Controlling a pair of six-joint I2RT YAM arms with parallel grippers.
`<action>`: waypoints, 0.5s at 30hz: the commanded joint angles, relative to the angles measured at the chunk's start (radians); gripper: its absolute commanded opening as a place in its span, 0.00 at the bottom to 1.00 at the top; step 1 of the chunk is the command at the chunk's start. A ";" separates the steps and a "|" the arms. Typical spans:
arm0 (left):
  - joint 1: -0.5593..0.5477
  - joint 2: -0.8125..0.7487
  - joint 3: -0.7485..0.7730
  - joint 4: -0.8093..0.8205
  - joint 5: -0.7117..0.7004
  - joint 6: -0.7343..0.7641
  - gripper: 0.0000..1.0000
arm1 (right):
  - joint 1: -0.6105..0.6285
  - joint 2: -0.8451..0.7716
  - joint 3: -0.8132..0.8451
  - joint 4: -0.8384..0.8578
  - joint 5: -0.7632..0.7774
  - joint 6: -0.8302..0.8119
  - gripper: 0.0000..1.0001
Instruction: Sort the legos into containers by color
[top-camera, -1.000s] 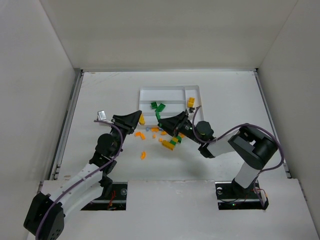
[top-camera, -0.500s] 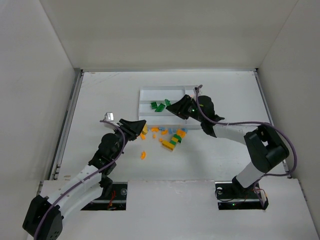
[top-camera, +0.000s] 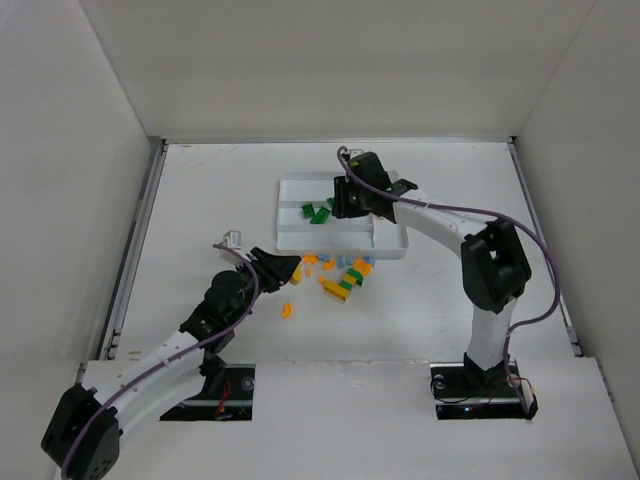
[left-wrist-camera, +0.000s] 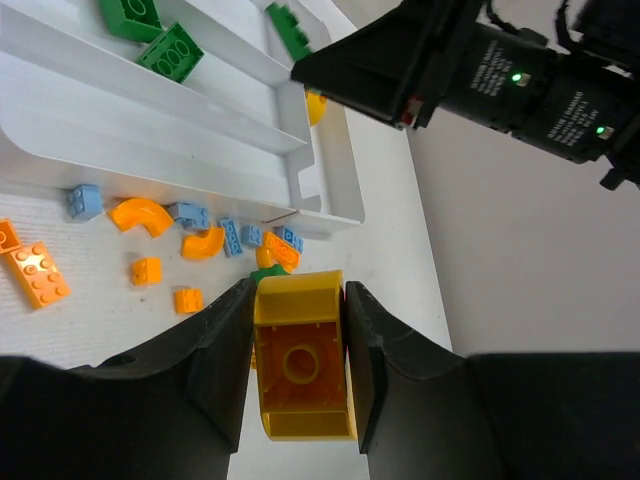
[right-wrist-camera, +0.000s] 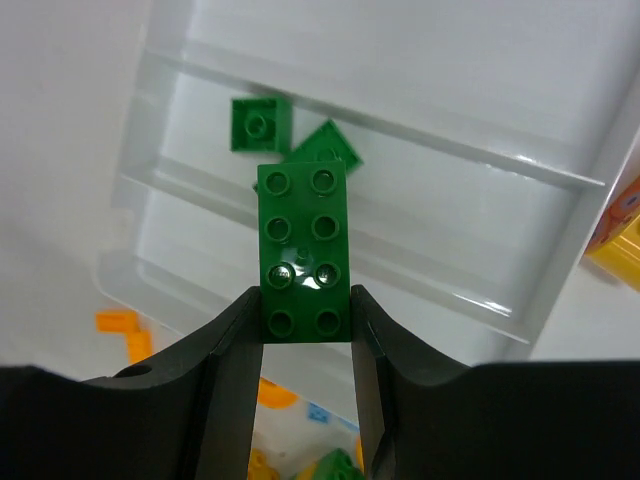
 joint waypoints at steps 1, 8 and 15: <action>0.000 -0.015 -0.014 0.030 0.028 0.024 0.34 | 0.012 0.038 0.090 -0.194 0.048 -0.142 0.33; 0.016 0.012 -0.020 0.056 0.054 0.011 0.35 | 0.012 0.102 0.177 -0.233 0.078 -0.155 0.33; 0.021 0.057 -0.021 0.118 0.062 -0.006 0.36 | 0.013 0.167 0.248 -0.273 0.099 -0.165 0.34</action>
